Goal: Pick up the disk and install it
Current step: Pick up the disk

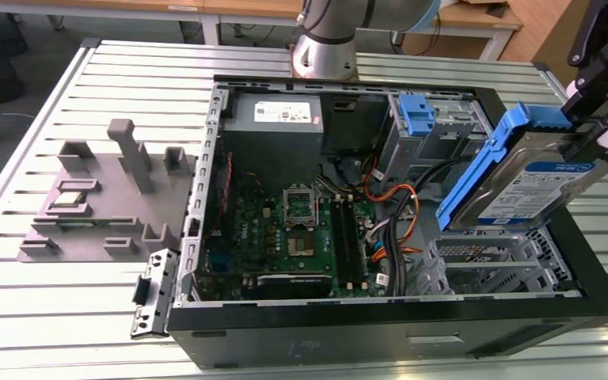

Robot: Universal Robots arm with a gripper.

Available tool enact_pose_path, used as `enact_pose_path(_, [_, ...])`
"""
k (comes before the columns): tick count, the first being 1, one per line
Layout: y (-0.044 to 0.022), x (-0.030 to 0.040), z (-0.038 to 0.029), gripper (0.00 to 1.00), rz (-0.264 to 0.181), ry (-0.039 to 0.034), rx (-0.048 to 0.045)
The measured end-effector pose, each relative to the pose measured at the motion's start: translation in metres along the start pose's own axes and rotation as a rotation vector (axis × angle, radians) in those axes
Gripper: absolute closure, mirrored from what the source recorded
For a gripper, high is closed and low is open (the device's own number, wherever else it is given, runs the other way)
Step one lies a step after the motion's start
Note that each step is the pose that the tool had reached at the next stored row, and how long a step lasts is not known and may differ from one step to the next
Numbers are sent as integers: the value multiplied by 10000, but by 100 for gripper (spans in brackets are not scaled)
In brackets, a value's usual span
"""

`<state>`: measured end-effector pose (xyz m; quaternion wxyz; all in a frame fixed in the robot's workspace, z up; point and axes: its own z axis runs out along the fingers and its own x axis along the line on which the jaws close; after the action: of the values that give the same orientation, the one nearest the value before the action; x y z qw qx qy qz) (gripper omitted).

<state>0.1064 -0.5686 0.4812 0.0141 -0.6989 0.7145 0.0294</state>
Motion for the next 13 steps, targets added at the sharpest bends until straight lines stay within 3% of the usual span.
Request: enact_pose_path(13, [-1,25,32,65,58,0,9])
